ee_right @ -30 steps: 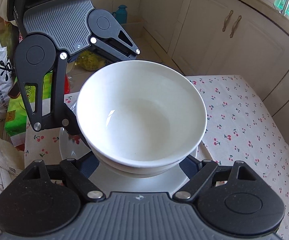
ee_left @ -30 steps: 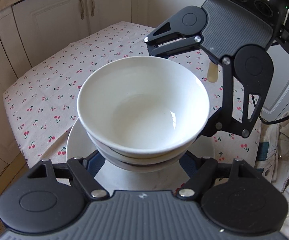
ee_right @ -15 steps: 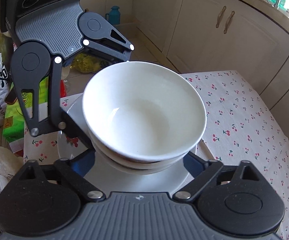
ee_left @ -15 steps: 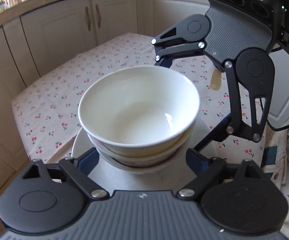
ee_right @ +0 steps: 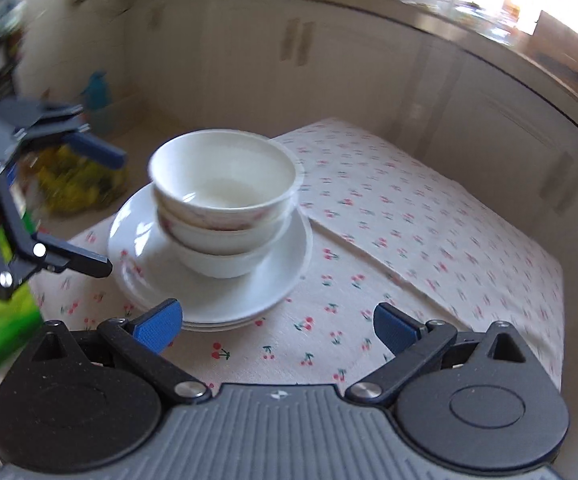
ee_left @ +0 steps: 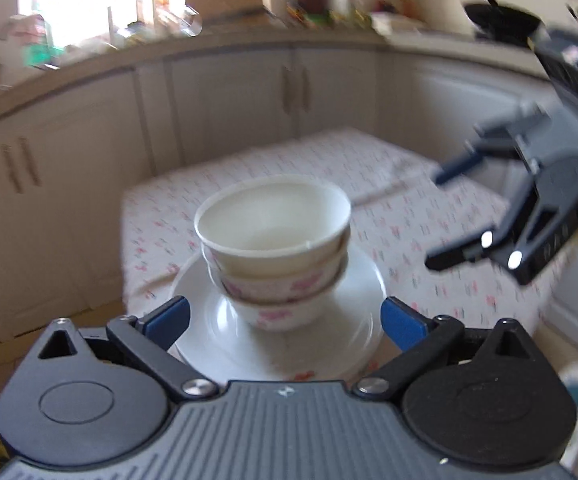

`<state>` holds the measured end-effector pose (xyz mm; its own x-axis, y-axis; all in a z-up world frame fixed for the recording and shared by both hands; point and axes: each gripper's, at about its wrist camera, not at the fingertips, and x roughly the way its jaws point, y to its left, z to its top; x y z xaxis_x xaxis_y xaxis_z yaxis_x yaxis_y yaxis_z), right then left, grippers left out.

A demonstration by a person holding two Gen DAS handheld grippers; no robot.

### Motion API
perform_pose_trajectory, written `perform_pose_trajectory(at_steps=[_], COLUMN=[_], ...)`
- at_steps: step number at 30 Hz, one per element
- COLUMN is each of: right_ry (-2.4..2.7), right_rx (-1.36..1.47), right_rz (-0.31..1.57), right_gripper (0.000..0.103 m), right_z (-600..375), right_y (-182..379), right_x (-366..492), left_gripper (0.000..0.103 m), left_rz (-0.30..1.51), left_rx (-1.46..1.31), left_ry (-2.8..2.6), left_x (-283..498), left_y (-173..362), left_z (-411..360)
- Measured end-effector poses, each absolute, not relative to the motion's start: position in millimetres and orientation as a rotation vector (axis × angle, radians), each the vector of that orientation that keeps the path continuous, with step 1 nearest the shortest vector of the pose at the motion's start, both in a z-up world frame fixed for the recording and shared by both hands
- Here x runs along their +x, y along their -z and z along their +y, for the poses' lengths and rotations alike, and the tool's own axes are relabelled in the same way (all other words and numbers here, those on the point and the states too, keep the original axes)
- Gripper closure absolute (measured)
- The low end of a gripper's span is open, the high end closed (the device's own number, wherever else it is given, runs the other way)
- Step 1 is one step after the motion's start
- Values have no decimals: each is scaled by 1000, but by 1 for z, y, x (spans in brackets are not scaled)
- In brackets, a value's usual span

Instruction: Organize plates and bowls

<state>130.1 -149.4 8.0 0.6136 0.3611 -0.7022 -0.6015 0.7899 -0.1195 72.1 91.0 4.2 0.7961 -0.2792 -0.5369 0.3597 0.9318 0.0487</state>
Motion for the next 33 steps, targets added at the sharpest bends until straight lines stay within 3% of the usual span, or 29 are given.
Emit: perform_pose_trajectory(at_steps=[8,17,33], right_ry=[-263,-212,-175], right_rx=[-121,-71,-52], right_rz=[732,732,659], right_gripper=[0,0,0], right_z=[-182,-205,-210], right_y=[-9,-10,-23], right_x=[74,40,27], left_gripper=[1,1,1], left_rz=[527,559,534], left_rx=[21,-107,-82], left_ry=[98,83,79], left_x=[29,4,-4], left_y=[-18,-21,-32], left_z=[35,30,14])
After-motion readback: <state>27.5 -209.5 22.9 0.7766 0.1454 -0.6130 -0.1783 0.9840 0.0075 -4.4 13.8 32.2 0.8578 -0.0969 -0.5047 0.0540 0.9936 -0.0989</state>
